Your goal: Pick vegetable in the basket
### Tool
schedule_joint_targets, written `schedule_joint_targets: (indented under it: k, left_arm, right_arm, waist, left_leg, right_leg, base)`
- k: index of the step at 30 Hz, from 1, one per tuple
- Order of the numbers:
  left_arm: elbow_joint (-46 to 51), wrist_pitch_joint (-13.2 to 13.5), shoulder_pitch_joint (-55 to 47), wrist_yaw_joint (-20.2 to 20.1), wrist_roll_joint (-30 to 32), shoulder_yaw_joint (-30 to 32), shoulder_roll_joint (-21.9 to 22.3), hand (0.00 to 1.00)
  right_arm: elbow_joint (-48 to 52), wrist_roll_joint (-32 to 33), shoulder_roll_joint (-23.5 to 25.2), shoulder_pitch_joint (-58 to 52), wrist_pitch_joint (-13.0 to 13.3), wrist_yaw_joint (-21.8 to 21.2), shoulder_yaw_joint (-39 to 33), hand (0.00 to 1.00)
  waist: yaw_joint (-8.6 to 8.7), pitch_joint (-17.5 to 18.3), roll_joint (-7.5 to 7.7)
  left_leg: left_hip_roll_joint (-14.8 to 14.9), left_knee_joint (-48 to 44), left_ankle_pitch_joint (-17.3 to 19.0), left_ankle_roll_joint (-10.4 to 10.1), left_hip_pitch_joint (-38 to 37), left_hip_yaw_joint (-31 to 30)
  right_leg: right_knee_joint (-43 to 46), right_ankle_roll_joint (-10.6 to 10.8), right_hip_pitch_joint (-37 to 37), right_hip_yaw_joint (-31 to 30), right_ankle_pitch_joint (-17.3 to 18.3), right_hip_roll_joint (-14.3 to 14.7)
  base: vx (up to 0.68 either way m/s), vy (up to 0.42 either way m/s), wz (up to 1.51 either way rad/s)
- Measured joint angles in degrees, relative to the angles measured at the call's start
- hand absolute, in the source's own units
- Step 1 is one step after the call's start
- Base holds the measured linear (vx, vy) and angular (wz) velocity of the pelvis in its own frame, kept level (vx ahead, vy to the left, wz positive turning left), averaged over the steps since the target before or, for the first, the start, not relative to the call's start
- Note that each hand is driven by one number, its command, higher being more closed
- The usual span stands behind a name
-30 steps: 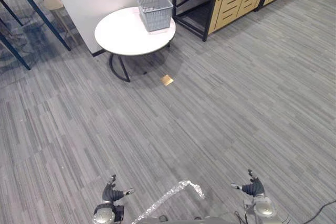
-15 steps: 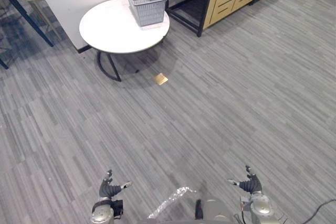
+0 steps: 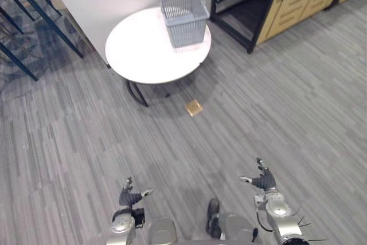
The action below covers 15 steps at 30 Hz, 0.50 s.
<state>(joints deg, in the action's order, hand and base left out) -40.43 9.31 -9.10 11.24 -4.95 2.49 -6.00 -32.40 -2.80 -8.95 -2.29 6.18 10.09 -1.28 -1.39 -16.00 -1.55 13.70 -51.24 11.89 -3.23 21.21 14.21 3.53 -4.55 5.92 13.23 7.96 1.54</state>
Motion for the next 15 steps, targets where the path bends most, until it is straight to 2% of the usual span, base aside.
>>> schedule_joint_targets:
  k: [1,2,3,4,5,6,7,8,9,10,11,12,13,14,15]
  left_arm:
    - [0.0,-0.1,0.0,0.0,0.0,0.0,0.0,0.00]
    - [0.0,-0.1,0.0,0.0,0.0,0.0,0.4,0.00]
    - [0.2,0.0,0.0,0.0,0.0,0.0,0.6,0.00]
    - [0.3,0.0,-0.1,0.0,0.0,0.0,0.5,0.00]
    - [0.2,-0.1,0.2,0.2,0.0,0.4,-0.1,0.00]
    - [0.5,-0.1,0.7,0.3,0.0,0.4,-0.5,0.00]
    - [1.6,0.1,1.4,0.2,0.0,0.3,-0.6,0.00]
    - [1.7,0.1,1.3,0.2,0.0,0.4,-0.4,0.00]
    - [1.6,0.0,0.6,0.3,0.0,0.3,-0.3,0.00]
    - [1.6,0.0,0.0,0.3,0.0,0.2,-0.3,0.00]
    - [1.6,0.0,-0.3,0.3,0.0,-0.1,-0.5,0.00]
    - [1.6,-0.1,-0.2,0.3,0.0,-0.4,-0.8,0.00]
    - [1.5,-0.2,-0.3,0.3,0.1,-0.9,-1.3,0.00]
    - [1.5,-0.2,-0.8,0.4,0.1,-1.4,-1.4,0.00]
    - [1.5,-0.2,-1.0,0.4,0.1,-2.0,-1.7,0.00]
  right_arm:
    - [-0.1,0.0,0.1,0.2,-0.1,0.0,-0.4,0.00]
    - [-0.2,0.0,0.2,0.2,-0.1,0.1,-1.5,0.00]
    - [-0.2,0.0,-0.3,0.0,0.0,0.4,-2.3,0.00]
    - [-0.5,0.0,-0.6,0.0,-0.1,0.7,-2.4,0.00]
    - [-1.2,0.0,0.3,-0.1,-0.5,1.2,-2.3,0.00]
    - [-0.8,0.0,0.6,-0.7,-0.5,1.3,-2.2,0.00]
    - [-0.7,-0.1,0.5,-1.5,-0.4,1.3,-2.2,0.00]
    - [-0.7,-0.1,0.7,-1.5,-0.4,1.3,-2.2,0.00]
    - [-0.7,-0.1,1.0,-1.6,-0.4,1.3,-2.2,0.00]
    - [-0.8,-0.1,1.3,-1.9,-0.4,1.3,-2.2,0.00]
    - [-0.8,-0.4,1.5,-2.0,-0.4,1.2,-2.1,0.00]
    - [-0.8,-0.8,1.6,-2.0,-0.5,1.1,-2.0,0.00]
    - [-0.8,-1.4,1.8,-2.0,-0.5,1.1,-1.7,0.00]
    - [-0.6,-1.9,1.8,-2.0,-0.6,1.0,-0.8,0.00]
    - [-0.2,-2.1,1.8,-2.0,-0.5,1.0,-0.3,0.00]
  waist:
    - [0.08,-0.3,0.46]
    - [-0.18,-0.6,1.11]
    - [-0.91,-0.3,0.58]
    - [-1.21,-0.1,0.14]
    - [-1.91,0.3,1.81]
    - [-1.78,1.0,2.93]
    - [-1.38,1.4,3.49]
    - [-1.46,1.4,3.48]
    - [-2.06,1.5,3.58]
    - [-2.04,1.8,3.62]
    - [-1.65,2.0,3.72]
    - [-1.23,2.1,3.80]
    - [-0.48,2.1,3.71]
    - [0.02,2.1,3.39]
    - [0.57,2.2,3.09]
  left_leg:
    - [-1.4,5.8,0.0,0.1,0.6,0.5]
    - [-4.8,19.0,-1.2,-0.6,0.8,0.6]
    - [-6.8,31.8,-5.4,0.0,0.3,0.4]
    - [-7.1,34.5,-9.9,2.2,0.4,0.0]
    - [-8.3,33.4,-13.5,5.4,-0.1,-0.2]
    - [-9.4,33.0,-12.5,5.6,0.0,0.1]
    - [-10.7,28.7,-8.9,7.4,1.1,-0.5]
    - [-10.9,27.1,-6.9,7.8,0.7,-0.3]
    - [-11.6,25.8,-3.3,8.0,-1.6,0.0]
    - [-12.6,25.8,-1.4,8.2,-3.8,-0.1]
    - [-14.2,26.9,0.7,8.7,-7.3,-1.0]
    - [-15.0,27.4,1.6,9.0,-9.1,-1.8]
    - [-16.1,28.6,3.0,9.5,-12.9,-3.2]
    - [-16.4,31.3,3.6,9.6,-17.9,-4.2]
    - [-16.4,32.7,3.8,9.5,-20.1,-5.1]
  right_leg:
    - [-0.3,0.7,1.2,-0.3,0.4,-0.7]
    - [-1.2,2.1,3.4,-0.9,1.3,-1.9]
    - [-2.1,3.4,5.5,-2.0,3.0,-2.1]
    - [-2.4,4.3,6.6,-2.8,4.1,-1.8]
    - [-2.5,5.6,8.2,-4.2,5.7,-3.1]
    - [-2.4,5.6,8.1,-3.9,5.7,-4.2]
    - [0.7,6.3,7.9,-4.2,5.5,-6.1]
    - [3.4,6.9,7.6,-4.5,5.9,-6.7]
    - [12.2,8.0,5.8,-5.7,6.5,-7.9]
    - [21.5,10.2,3.2,-6.2,5.6,-9.2]
    - [36.1,16.0,-2.3,-7.3,0.6,-11.3]
    - [43.1,16.7,-4.8,-7.5,0.8,-12.2]
    - [53.2,12.5,-9.2,-7.1,3.4,-13.1]
    - [56.5,9.4,-13.1,-5.9,5.3,-13.2]
    - [56.2,8.3,-14.7,-4.9,6.1,-13.1]
  base:
    - [0.51,0.094,-0.30]
    - [0.53,0.144,-0.43]
    - [0.67,0.221,-0.52]
    - [0.58,0.222,-0.53]
    - [0.61,0.221,-0.20]
    - [0.72,0.251,0.17]
    - [0.71,0.240,0.36]
    - [0.67,0.249,0.20]
    - [0.42,0.167,0.00]
    - [0.53,0.203,0.15]
    - [0.44,0.159,0.34]
    - [0.57,0.154,0.62]
    - [0.68,0.105,0.58]
    - [0.68,0.075,0.55]
    - [0.56,0.033,0.47]
